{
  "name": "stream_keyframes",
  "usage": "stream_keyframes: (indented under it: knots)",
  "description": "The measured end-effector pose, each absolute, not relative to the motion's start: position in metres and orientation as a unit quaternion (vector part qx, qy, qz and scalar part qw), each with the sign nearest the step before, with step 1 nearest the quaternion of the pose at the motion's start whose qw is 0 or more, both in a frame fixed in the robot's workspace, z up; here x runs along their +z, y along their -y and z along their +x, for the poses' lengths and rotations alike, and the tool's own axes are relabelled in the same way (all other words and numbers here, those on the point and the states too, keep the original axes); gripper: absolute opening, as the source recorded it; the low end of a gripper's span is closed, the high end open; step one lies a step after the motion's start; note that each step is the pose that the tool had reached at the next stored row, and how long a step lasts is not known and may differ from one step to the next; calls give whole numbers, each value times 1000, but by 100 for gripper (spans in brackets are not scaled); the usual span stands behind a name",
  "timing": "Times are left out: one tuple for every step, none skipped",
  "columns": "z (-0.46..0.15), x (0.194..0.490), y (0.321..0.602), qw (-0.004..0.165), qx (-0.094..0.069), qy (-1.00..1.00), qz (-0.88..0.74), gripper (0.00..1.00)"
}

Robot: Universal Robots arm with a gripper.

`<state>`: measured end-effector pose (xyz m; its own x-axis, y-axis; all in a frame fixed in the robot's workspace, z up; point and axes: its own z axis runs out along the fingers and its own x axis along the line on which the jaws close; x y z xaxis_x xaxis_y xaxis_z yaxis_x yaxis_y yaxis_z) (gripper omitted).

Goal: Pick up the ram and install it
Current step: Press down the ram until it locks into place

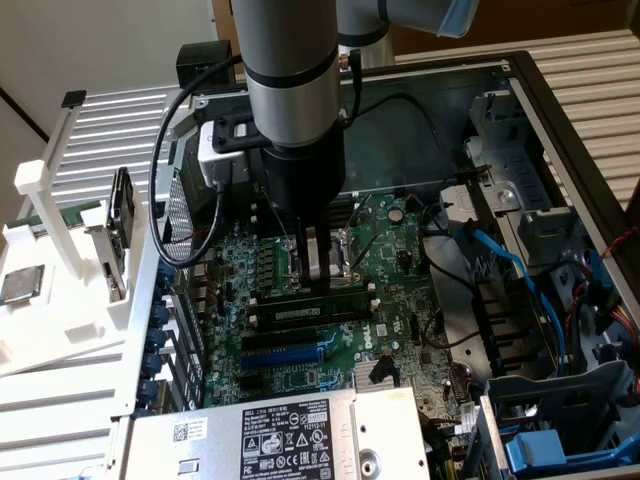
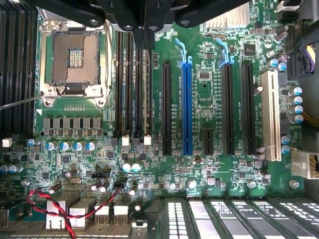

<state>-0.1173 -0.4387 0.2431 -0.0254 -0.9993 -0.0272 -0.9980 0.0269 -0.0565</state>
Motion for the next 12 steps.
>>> stream_keyframes:
  knots:
    - [-118, 243, 439, 29, -11, -716, -697, 11]
    - [-118, 242, 438, 29, -11, -716, -697, 11]
    - [-118, 242, 437, 29, -11, -716, -697, 11]
    - [-118, 241, 436, 29, -11, -716, -697, 11]
    - [-118, 240, 436, 29, -11, -716, -697, 11]
    - [-119, 240, 436, 29, -11, -716, -697, 11]
    - [-119, 239, 436, 29, -11, -716, -698, 11]
    - [-119, 239, 436, 29, -11, -716, -697, 11]
    - [-120, 237, 436, 29, -11, -716, -698, 11]
    - [-120, 237, 435, 29, -11, -716, -698, 11]
    - [-120, 236, 435, 29, -11, -716, -697, 11]
    - [-120, 236, 435, 29, -11, -716, -697, 11]
